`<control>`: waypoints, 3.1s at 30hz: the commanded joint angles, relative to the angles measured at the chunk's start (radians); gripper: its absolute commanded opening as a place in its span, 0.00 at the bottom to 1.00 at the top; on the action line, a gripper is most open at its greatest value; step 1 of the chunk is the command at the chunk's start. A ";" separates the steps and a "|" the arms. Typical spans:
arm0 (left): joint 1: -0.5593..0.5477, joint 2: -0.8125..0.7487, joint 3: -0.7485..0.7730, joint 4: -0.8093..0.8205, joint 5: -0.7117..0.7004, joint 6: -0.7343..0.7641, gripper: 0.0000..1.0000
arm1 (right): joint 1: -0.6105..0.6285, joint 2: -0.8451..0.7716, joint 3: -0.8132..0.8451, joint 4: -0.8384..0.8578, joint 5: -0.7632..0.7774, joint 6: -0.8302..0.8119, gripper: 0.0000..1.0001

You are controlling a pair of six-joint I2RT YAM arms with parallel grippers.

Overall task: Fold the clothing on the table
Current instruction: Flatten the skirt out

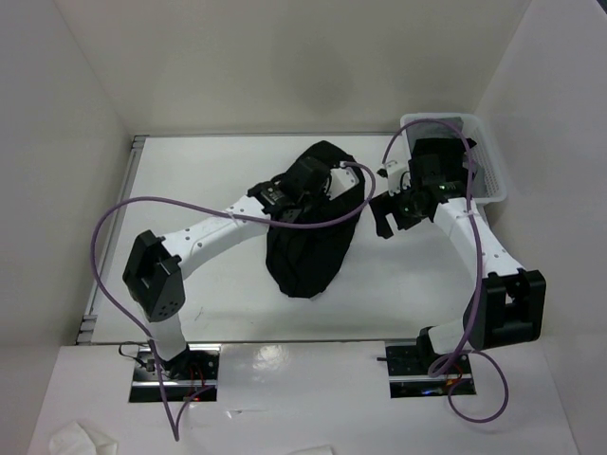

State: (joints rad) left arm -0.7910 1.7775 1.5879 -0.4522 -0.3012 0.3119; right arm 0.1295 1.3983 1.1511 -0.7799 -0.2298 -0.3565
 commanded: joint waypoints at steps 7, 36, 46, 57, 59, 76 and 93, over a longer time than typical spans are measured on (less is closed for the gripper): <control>-0.070 0.037 -0.061 0.101 -0.164 -0.010 0.87 | -0.008 -0.021 0.002 0.014 -0.036 0.005 0.98; 0.061 0.163 0.225 0.077 -0.248 -0.040 0.09 | -0.048 0.005 0.016 -0.005 -0.206 -0.007 0.98; 0.199 -0.061 0.089 -0.032 -0.239 -0.099 0.07 | 0.080 0.163 0.139 0.004 -0.237 -0.016 0.98; 0.249 -0.157 -0.129 -0.052 -0.173 -0.129 0.07 | 0.269 0.408 0.257 0.128 -0.178 0.014 0.92; 0.262 -0.168 -0.160 -0.052 -0.155 -0.129 0.07 | 0.269 0.429 0.266 0.157 -0.148 0.014 0.92; 0.436 -0.233 -0.255 0.001 0.276 -0.122 0.76 | 0.150 0.430 0.299 0.140 -0.174 -0.013 0.92; 0.624 0.249 0.517 -0.466 1.045 -0.255 0.85 | 0.150 0.367 0.248 0.110 -0.121 -0.022 0.92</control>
State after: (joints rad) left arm -0.1375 2.0266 2.0354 -0.8024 0.5865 0.0704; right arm 0.2726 1.8420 1.4014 -0.6579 -0.3660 -0.3649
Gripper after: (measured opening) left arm 0.848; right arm 0.924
